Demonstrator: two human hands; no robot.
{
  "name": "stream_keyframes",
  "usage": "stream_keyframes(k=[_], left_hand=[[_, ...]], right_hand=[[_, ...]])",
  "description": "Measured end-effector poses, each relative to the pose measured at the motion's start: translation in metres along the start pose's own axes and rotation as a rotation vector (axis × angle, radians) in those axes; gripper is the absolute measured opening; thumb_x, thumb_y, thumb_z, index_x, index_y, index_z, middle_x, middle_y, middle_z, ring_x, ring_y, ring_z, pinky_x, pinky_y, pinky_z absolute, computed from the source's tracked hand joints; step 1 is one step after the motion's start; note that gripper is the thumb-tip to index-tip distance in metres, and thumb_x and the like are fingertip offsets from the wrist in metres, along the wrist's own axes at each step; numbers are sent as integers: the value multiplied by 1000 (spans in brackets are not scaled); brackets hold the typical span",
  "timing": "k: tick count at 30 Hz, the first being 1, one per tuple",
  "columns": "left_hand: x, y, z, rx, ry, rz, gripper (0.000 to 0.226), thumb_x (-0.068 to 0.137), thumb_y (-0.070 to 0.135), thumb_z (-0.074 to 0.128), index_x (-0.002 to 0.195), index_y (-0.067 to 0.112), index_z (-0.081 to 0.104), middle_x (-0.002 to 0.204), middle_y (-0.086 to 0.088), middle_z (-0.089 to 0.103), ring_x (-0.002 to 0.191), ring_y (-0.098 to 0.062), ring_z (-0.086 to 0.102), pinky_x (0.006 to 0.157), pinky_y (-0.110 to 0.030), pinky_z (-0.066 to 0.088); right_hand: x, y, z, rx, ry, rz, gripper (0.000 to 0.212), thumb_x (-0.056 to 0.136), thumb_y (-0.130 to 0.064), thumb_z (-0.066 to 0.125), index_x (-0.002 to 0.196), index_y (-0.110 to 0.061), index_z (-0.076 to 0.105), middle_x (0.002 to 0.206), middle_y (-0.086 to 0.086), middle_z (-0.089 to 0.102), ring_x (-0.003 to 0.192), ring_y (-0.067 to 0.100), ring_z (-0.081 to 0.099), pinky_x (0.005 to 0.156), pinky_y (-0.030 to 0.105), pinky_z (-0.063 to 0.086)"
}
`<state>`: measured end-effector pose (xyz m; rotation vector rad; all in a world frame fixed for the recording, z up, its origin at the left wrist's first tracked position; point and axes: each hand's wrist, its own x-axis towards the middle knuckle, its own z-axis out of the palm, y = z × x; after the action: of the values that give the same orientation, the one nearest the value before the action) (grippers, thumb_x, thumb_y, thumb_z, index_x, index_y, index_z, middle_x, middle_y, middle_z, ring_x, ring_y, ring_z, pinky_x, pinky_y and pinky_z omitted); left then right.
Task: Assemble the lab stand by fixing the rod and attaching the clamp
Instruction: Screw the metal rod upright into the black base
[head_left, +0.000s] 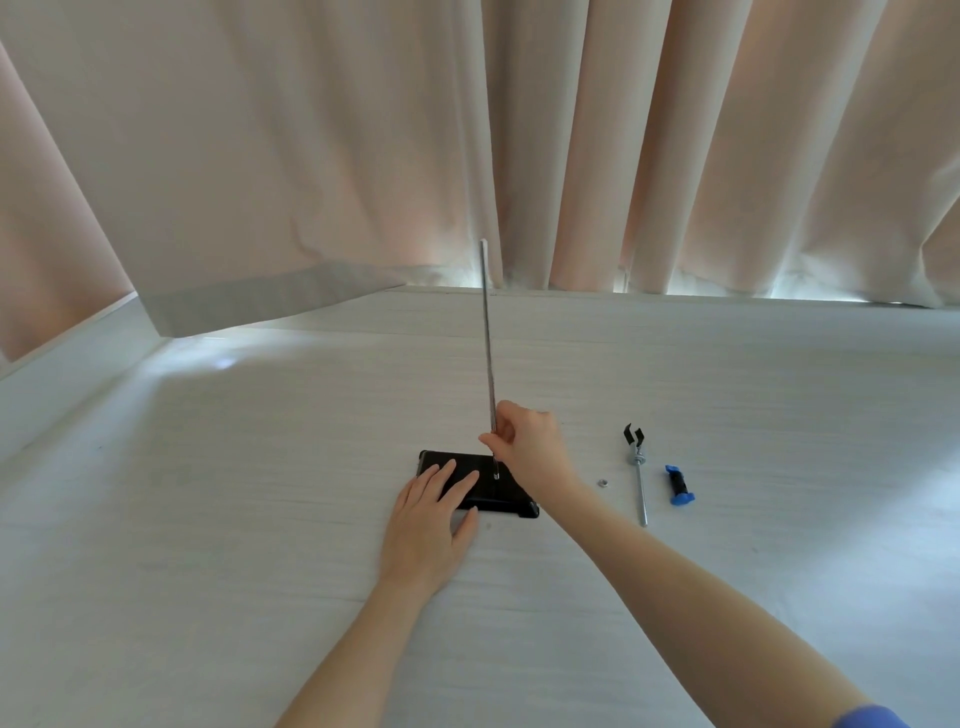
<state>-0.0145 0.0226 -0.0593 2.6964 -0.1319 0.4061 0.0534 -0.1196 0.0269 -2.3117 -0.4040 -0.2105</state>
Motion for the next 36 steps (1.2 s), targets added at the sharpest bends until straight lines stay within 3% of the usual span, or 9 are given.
stream_keyframes(k=[5, 8, 13, 19, 23, 27, 30, 32, 36], left_hand=[[1, 0, 0, -9, 13, 4, 46, 92, 43, 41, 137, 39, 36, 151, 5, 31, 141, -11, 20, 115, -26, 11], [1, 0, 0, -12, 20, -1, 45, 91, 43, 43, 136, 39, 37, 150, 5, 33, 140, -12, 21, 115, -27, 13], [1, 1, 0, 5, 31, 8, 45, 91, 42, 43, 136, 38, 39, 149, 4, 35, 140, -13, 24, 114, -26, 13], [2, 2, 1, 10, 5, 99, 49, 94, 34, 40, 141, 24, 33, 151, 11, 28, 142, -8, 16, 115, -19, -1], [2, 2, 1, 3, -18, 116, 52, 94, 31, 38, 144, 20, 27, 152, 9, 28, 142, -5, 14, 112, -14, -8], [2, 4, -2, -3, -27, 125, 51, 94, 30, 39, 143, 27, 28, 151, 8, 29, 142, -7, 16, 114, -18, -3], [2, 5, -3, 2, -29, 125, 49, 93, 30, 40, 141, 34, 30, 151, 8, 30, 142, -8, 17, 114, -19, -1], [2, 5, -3, 0, -23, 125, 48, 93, 30, 41, 140, 34, 32, 151, 7, 31, 142, -9, 19, 114, -20, 0], [2, 5, -3, -28, -17, 124, 47, 92, 28, 43, 139, 33, 36, 150, 4, 34, 141, -12, 21, 115, -23, 4]], right_hand=[[-6, 4, 1, 130, -17, 30, 15, 88, -10, 57, 77, -9, 46, 82, 16, 60, 74, 34, 66, 67, 41, 54], [-6, 3, 0, 189, -79, 49, 8, 89, -6, 54, 82, -10, 53, 86, 6, 59, 75, 26, 70, 66, 32, 57], [-3, 8, -1, 204, -163, 96, 17, 87, 4, 50, 90, -8, 62, 94, 12, 69, 76, 15, 66, 61, 8, 52], [-2, 13, 2, 117, -87, 75, 3, 82, -7, 64, 80, -9, 63, 78, 12, 72, 72, 20, 69, 72, 28, 55], [-1, 14, 2, 49, -33, 72, 19, 77, -14, 70, 69, -12, 53, 73, 15, 69, 72, 25, 65, 67, 33, 54], [1, 10, 1, 59, -71, 57, 15, 80, -13, 67, 75, -13, 53, 81, 12, 68, 74, 28, 67, 69, 36, 54], [1, 10, -1, 195, -131, 83, 11, 82, -8, 63, 84, -17, 58, 89, 1, 64, 76, 21, 69, 67, 24, 55], [2, 10, -4, 265, -167, 97, 13, 82, -1, 61, 86, -14, 63, 88, 4, 67, 77, 19, 68, 70, 22, 57], [4, 10, -5, 249, -191, 115, 9, 84, 1, 60, 87, -4, 67, 91, 15, 72, 82, 23, 70, 82, 36, 58]])
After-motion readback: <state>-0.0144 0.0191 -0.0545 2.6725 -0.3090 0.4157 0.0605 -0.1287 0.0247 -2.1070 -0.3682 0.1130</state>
